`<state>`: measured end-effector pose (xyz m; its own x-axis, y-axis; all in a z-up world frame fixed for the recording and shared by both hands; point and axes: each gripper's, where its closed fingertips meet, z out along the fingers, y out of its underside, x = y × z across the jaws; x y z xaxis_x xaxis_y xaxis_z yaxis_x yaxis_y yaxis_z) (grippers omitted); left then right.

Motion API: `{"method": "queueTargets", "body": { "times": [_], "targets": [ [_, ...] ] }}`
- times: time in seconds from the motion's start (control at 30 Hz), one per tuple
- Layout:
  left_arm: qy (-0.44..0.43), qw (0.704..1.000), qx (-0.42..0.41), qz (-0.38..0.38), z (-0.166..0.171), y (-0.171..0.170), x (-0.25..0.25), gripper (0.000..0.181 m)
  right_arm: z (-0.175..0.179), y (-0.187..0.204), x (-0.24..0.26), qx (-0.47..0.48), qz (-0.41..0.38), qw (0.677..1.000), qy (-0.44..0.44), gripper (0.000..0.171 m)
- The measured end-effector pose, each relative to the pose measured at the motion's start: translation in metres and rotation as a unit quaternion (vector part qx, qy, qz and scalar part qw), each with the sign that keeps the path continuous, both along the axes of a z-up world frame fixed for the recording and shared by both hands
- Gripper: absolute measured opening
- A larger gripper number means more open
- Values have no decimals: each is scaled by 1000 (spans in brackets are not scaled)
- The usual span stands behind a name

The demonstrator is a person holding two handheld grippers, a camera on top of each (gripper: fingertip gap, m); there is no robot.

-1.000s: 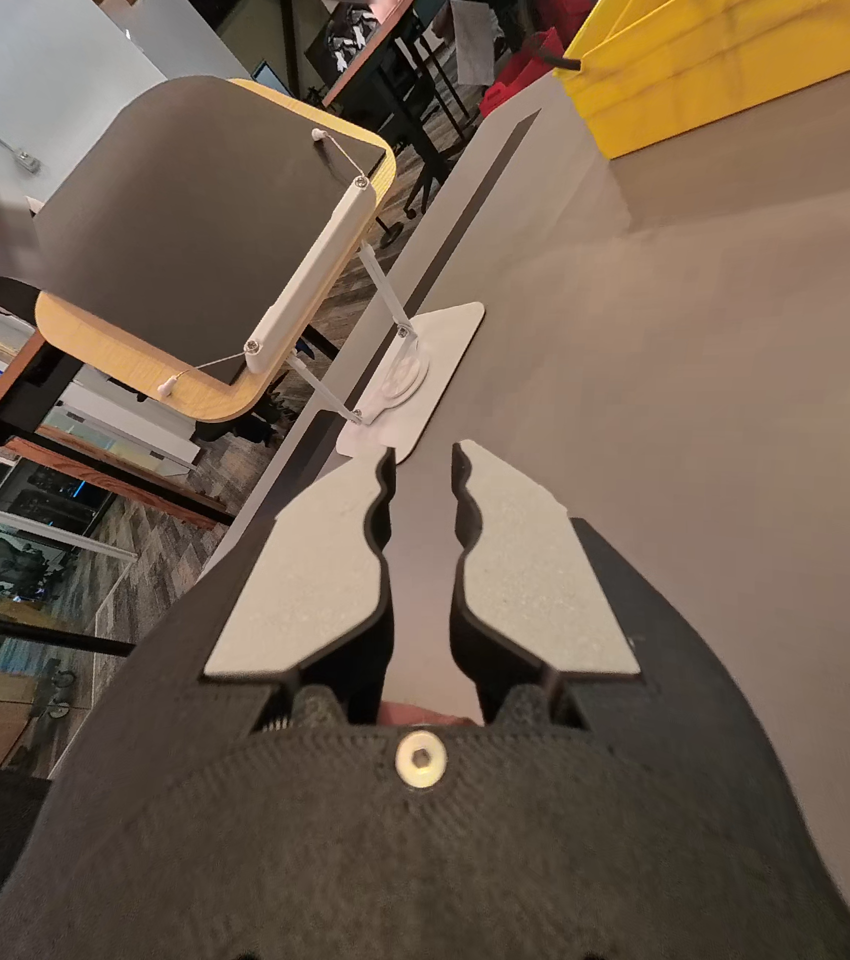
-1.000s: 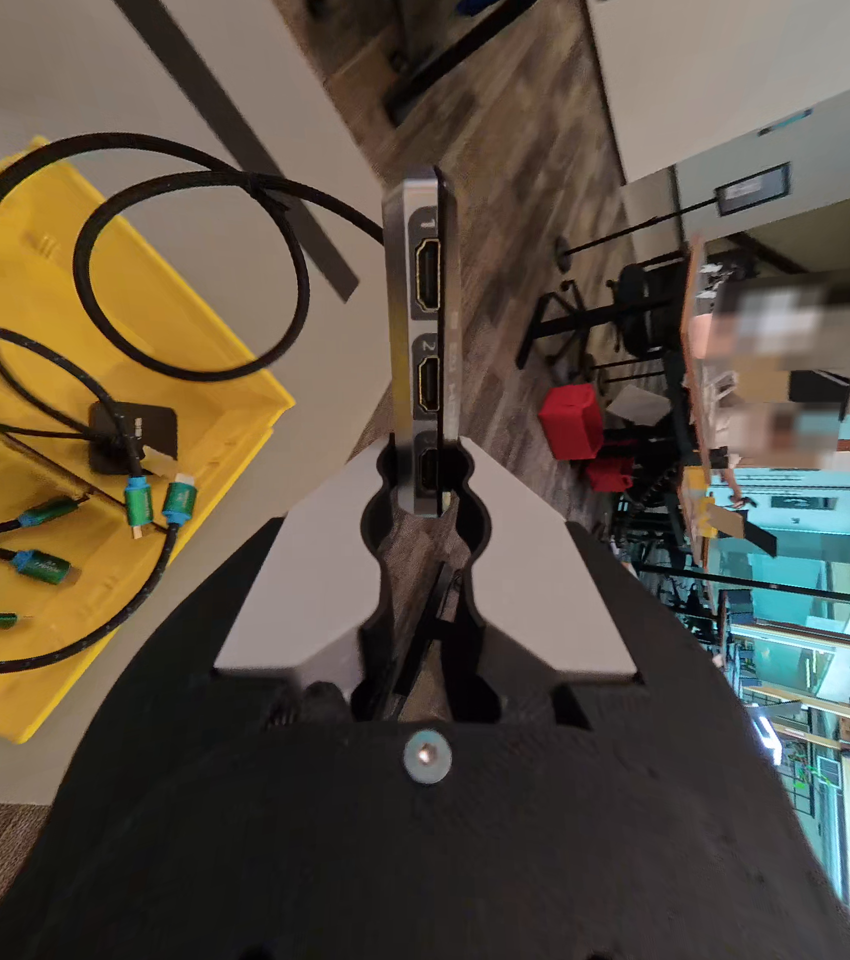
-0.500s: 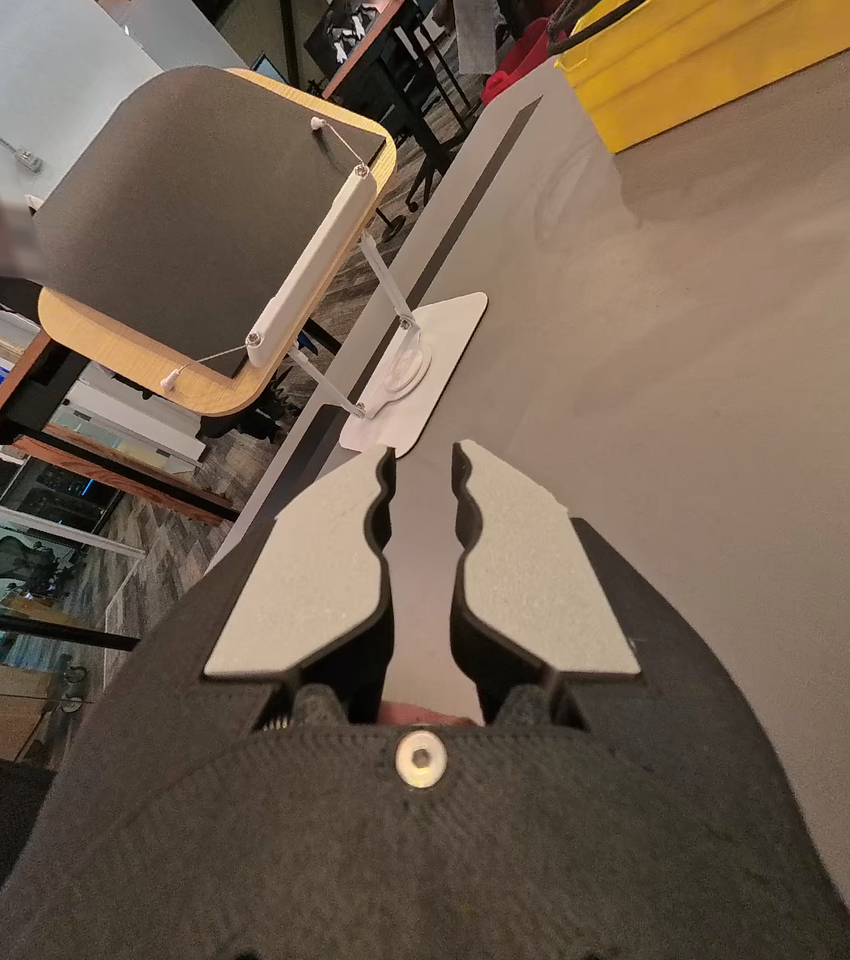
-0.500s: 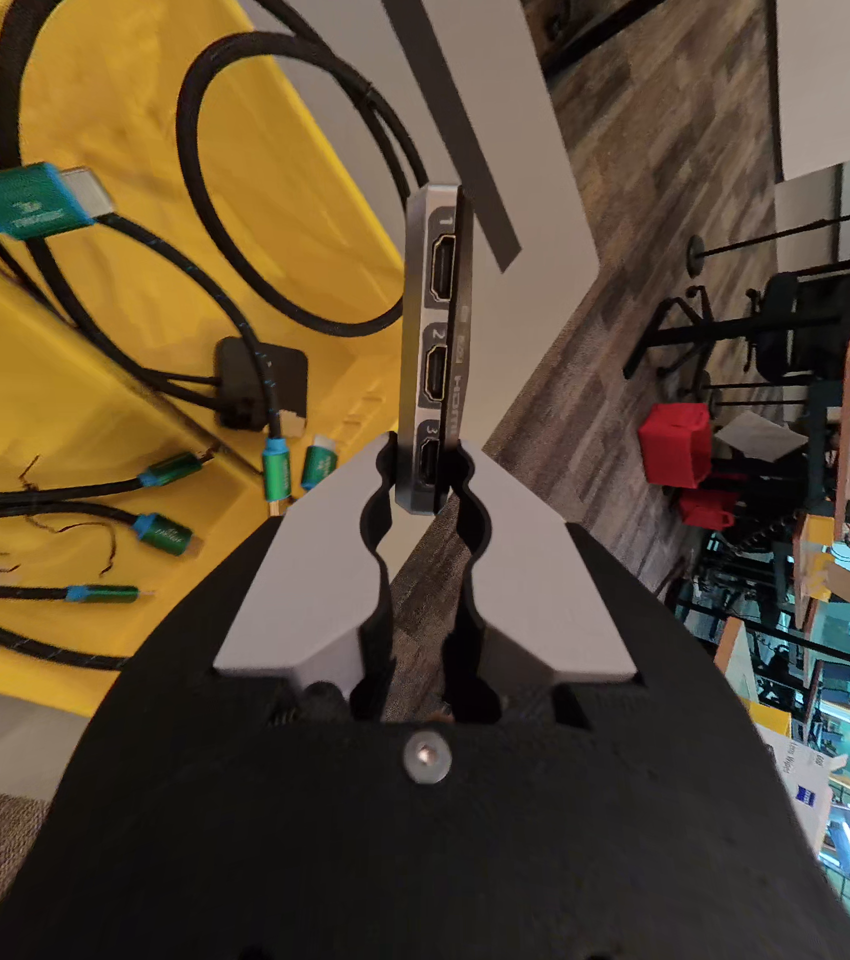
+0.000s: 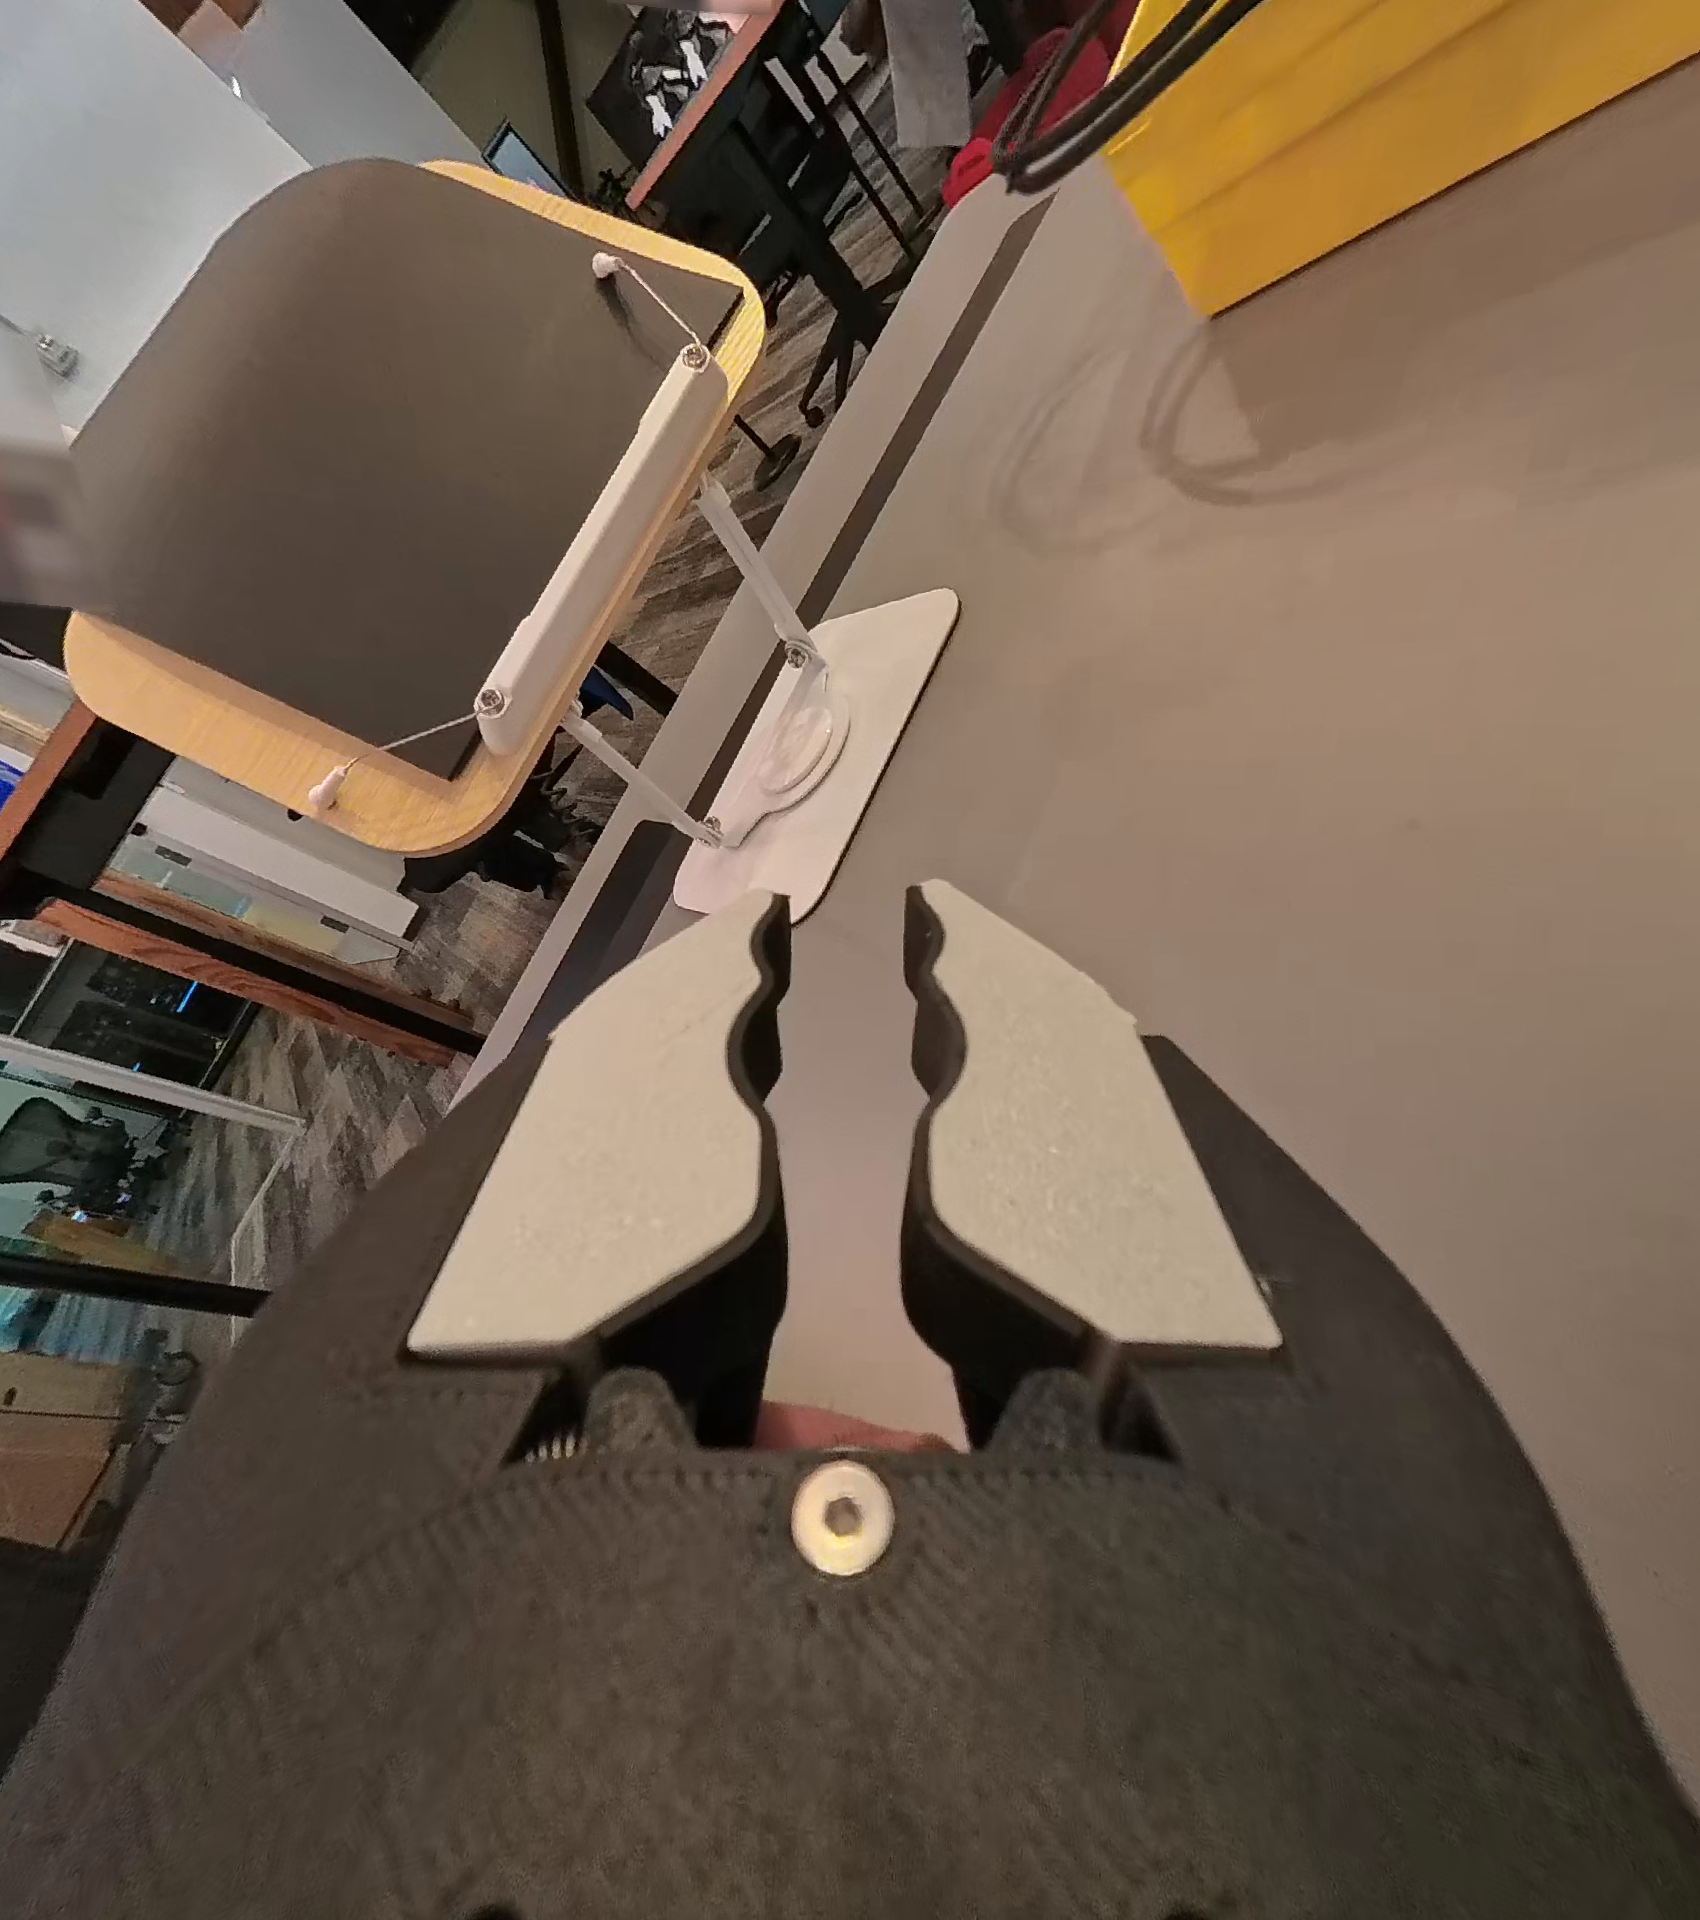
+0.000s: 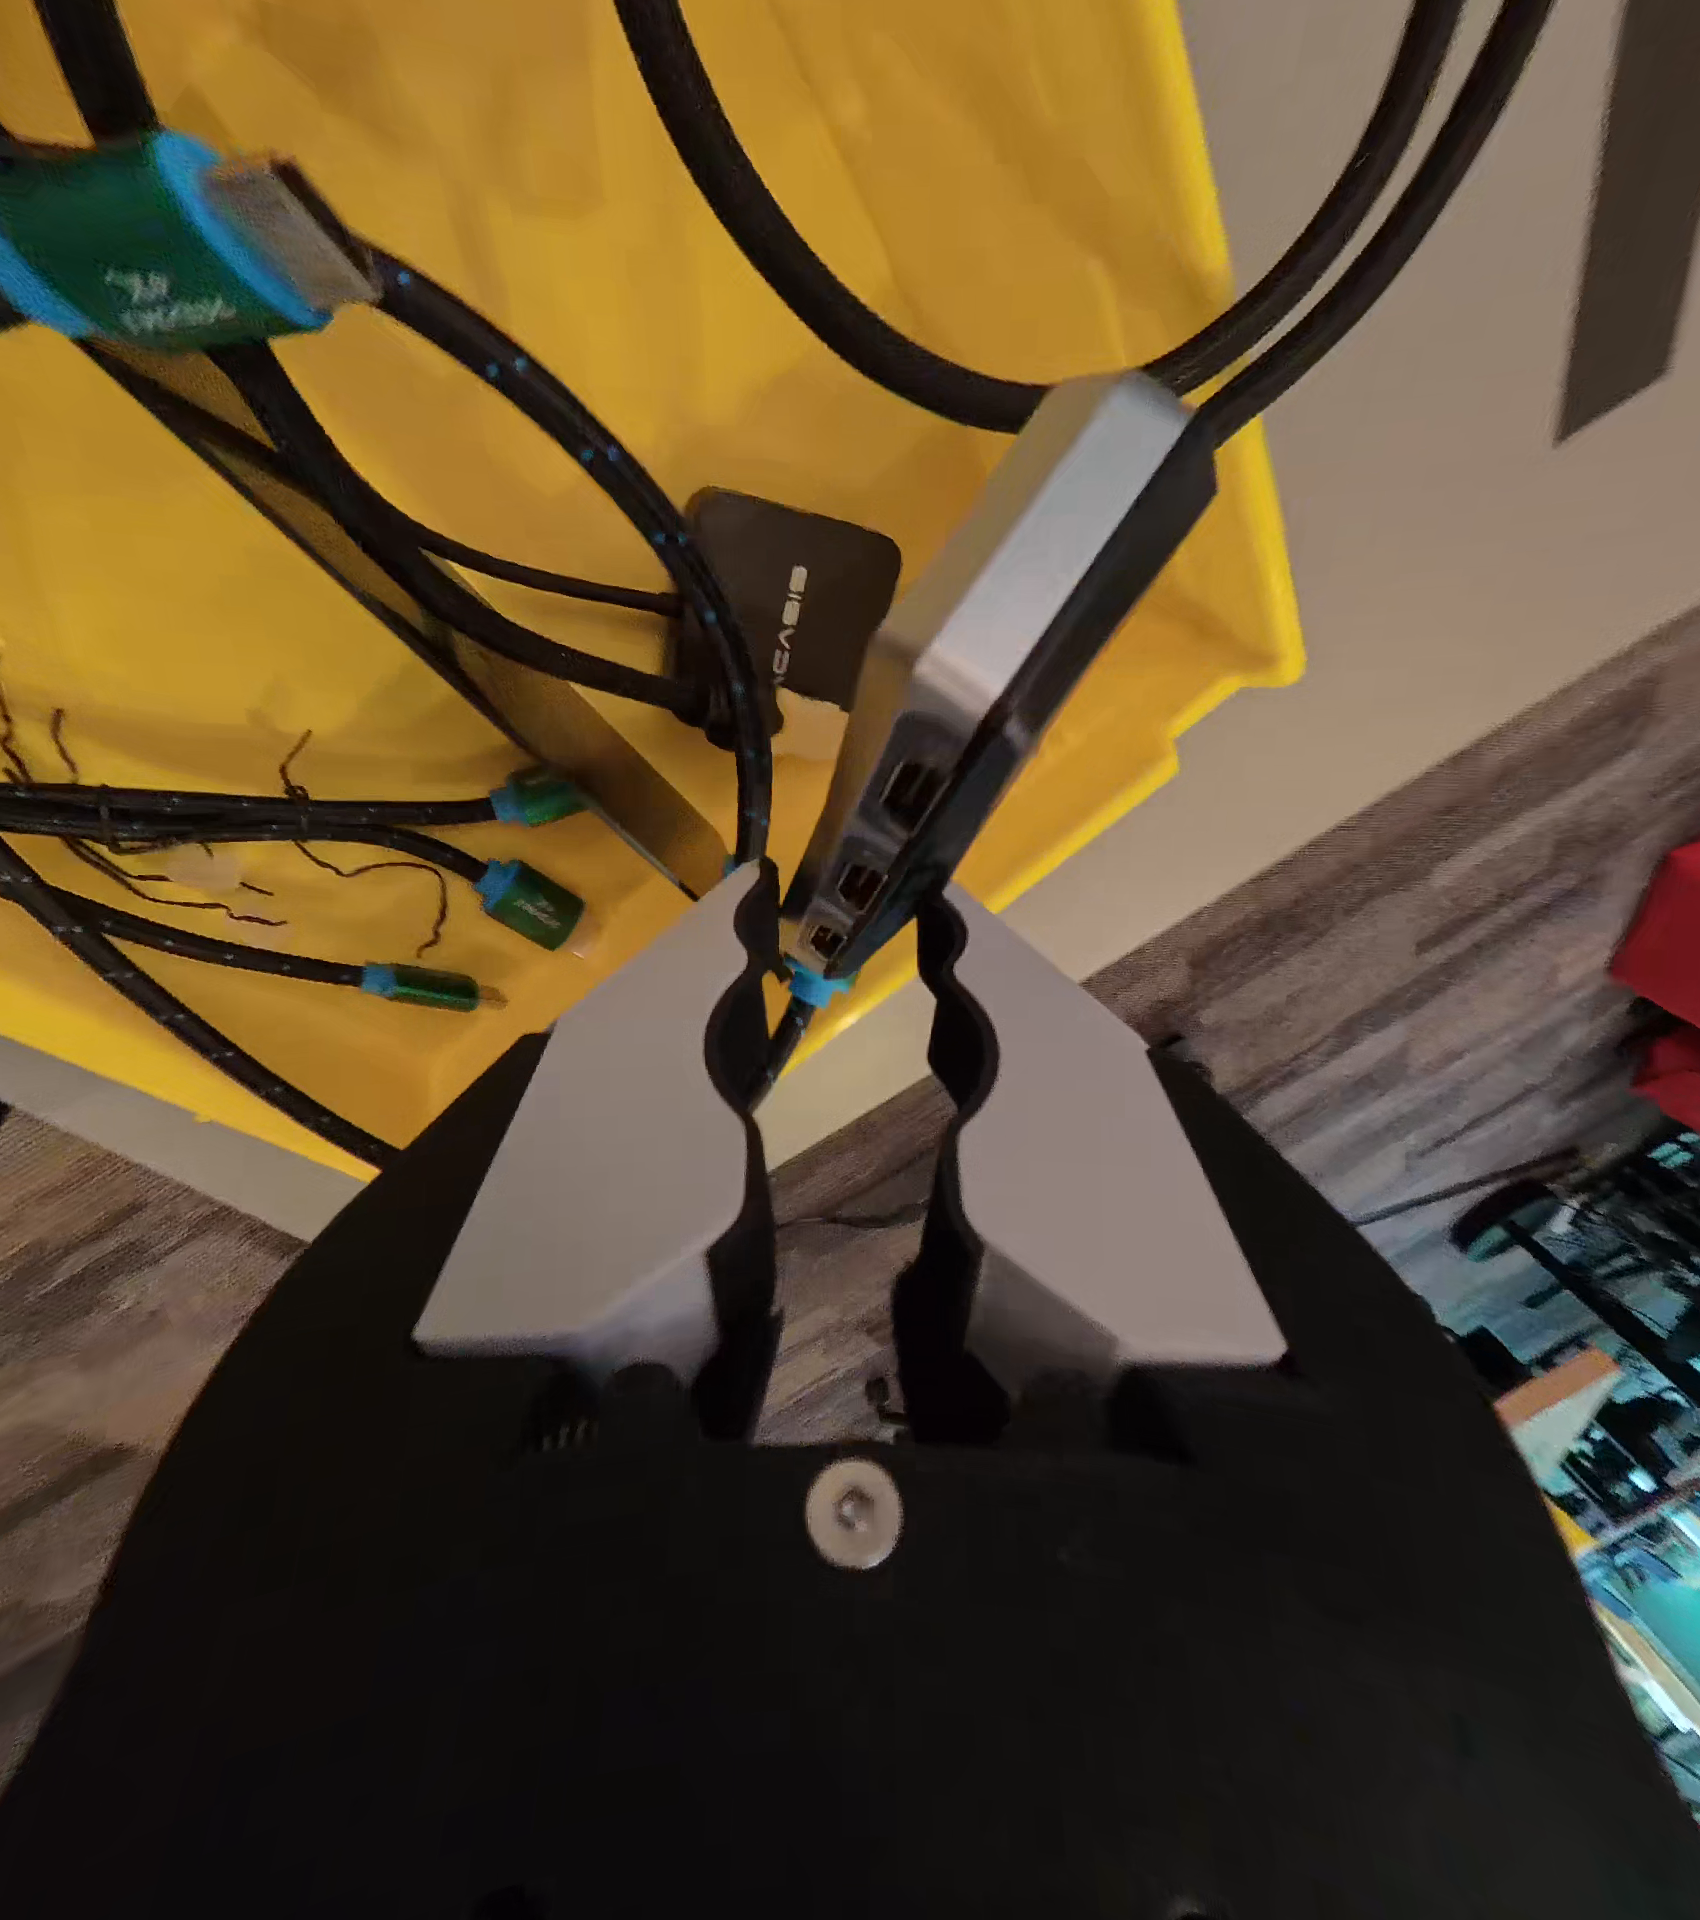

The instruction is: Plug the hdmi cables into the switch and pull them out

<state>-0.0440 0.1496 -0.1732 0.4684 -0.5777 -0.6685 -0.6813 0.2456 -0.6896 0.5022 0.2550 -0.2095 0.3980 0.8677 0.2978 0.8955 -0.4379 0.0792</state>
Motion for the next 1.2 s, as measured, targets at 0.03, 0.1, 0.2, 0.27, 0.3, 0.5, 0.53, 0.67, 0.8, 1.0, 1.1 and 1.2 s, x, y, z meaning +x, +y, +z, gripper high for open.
{"method": "queueTargets", "body": {
  "times": [0.03, 0.1, 0.2, 0.27, 0.3, 0.5, 0.53, 0.67, 0.8, 1.0, 1.1, 1.2],
  "targets": [
    [2, 1000, 1, 0, 0, 0, 0, 20, -5, 2, 1, -18, -6, 1000, -5, 24],
    [6, 1000, 3, 1, -1, 0, -1, 20, -15, 3, 3, -52, -13, 998, -19, 22],
    [4, 1000, 1, 1, -2, 1, -3, 20, -37, 1, 7, -101, -16, 994, -46, 19],
    [5, 1000, -1, 0, -4, 2, -3, 20, -50, 2, 8, -121, -14, 991, -58, 11],
    [6, 1000, -2, 0, -5, 2, -3, 20, -55, 1, 10, -134, -18, 989, -66, 4],
    [15, 1000, -3, 2, -9, 3, -5, 20, -54, -8, 18, -166, -61, 981, -85, 0],
    [12, 1000, -4, 2, -9, 4, -5, 20, -45, -7, 20, -154, -64, 982, -88, 0],
    [13, 1000, -9, 6, -11, 7, -7, 20, -4, 2, 17, -78, -71, 993, -61, 6],
    [14, 999, 7, 29, 0, 11, -19, 22, 35, 11, 15, 19, -103, 994, 28, 14],
    [-59, 986, 24, 152, 55, 22, -98, 41, 30, -29, 54, 52, -193, 969, 142, 35],
    [-44, 966, 3, 253, 53, 22, -169, 56, 2, -59, 72, 32, -243, 949, 200, 46],
    [-67, 942, -43, 327, 42, 8, -230, 66, -24, -83, 77, 17, -262, 932, 251, 48]
  ]
}}
